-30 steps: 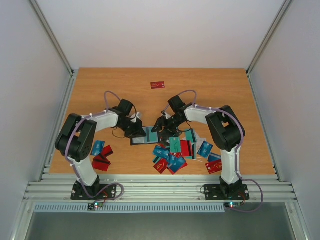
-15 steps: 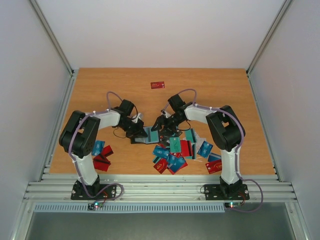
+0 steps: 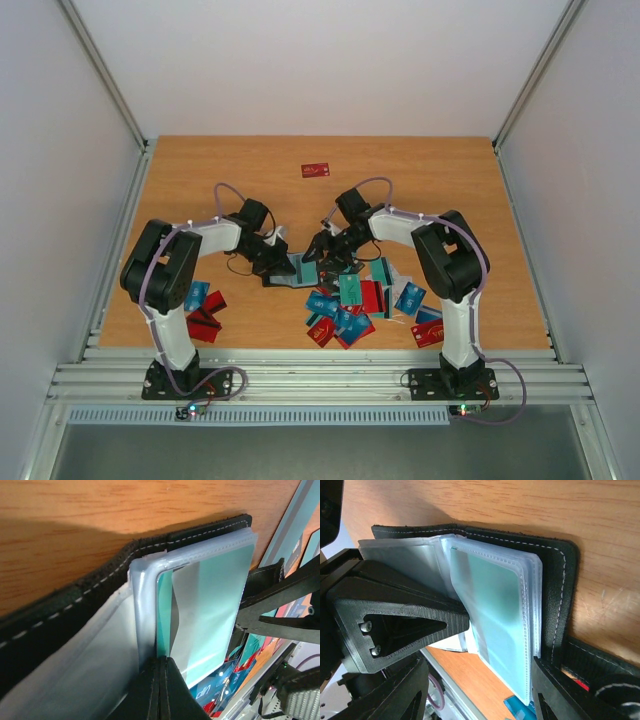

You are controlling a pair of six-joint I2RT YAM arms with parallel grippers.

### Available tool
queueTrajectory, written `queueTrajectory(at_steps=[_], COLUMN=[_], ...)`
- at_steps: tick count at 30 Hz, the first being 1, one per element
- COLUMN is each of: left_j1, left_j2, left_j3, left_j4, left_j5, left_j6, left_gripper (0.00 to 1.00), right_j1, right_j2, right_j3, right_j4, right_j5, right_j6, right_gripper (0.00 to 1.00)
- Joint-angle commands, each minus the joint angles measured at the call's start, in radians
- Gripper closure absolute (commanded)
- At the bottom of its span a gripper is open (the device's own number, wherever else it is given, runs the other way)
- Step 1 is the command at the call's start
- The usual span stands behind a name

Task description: Put the credit cards into the card holder

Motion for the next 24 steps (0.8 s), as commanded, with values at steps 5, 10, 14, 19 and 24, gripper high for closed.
queueTrajectory(at_steps=[5, 10, 14, 19, 24], left_j1=[-0.009, -0.009, -0.008, -0.009, -0.009], left_j2=[0.060, 0.060, 0.060, 0.055, 0.043], left_j3=[0.003, 0.007, 0.008, 0.006, 0.008], left_j4=[0.026, 0.028, 0.031, 0.033, 0.035], left_j5=[-0.039, -0.038, -0.035, -0.035, -0.032], left_j6=[0.014, 0.010, 0.006, 0.002, -0.005], left_gripper=[1.00, 1.00, 1.00, 1.00, 1.00], right_j1=[-0.001, 0.003, 0.009, 0.017, 0.021], right_j2=[0.031, 0.027, 0.027, 0.024, 0.017], right_j3=[0.027, 0.026, 0.031, 0.033, 0.033], right_j4=[0.004, 0.017, 0.024, 0.027, 0.029], right_j5=[-0.034, -0.057, -0.073, -0.086, -0.095], right_j6=[-0.027, -0.029, -0.029, -0.032, -0.033], right_gripper=[0.42, 0.42, 0.42, 0.42, 0.43])
